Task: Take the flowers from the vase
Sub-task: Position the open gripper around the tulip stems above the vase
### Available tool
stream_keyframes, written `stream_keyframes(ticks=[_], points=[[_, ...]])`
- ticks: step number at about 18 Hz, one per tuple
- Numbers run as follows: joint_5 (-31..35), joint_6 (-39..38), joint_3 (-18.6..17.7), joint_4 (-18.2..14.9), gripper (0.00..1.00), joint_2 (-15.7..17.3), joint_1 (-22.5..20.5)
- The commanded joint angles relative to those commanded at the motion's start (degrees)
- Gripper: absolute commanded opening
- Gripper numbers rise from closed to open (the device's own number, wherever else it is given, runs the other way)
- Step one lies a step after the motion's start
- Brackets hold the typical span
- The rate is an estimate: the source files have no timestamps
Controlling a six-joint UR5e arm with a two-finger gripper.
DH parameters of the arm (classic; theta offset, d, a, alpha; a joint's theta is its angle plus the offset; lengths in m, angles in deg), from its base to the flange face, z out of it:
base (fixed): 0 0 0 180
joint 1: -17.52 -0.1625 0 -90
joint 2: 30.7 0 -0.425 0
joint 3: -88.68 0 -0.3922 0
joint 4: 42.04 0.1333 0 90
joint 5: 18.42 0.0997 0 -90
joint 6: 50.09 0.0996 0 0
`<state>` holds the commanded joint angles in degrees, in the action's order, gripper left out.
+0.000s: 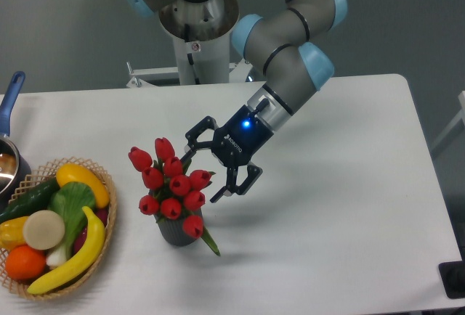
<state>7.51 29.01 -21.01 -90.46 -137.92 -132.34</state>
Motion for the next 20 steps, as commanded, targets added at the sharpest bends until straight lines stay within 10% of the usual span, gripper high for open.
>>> stream_keyframes(ticks=[15,20], points=[[0.2,-0.1,0.3,0.0,1.00,-0.9,2.5],[0.1,-0.2,0.4,0.0,0.81,-0.9,2.8]])
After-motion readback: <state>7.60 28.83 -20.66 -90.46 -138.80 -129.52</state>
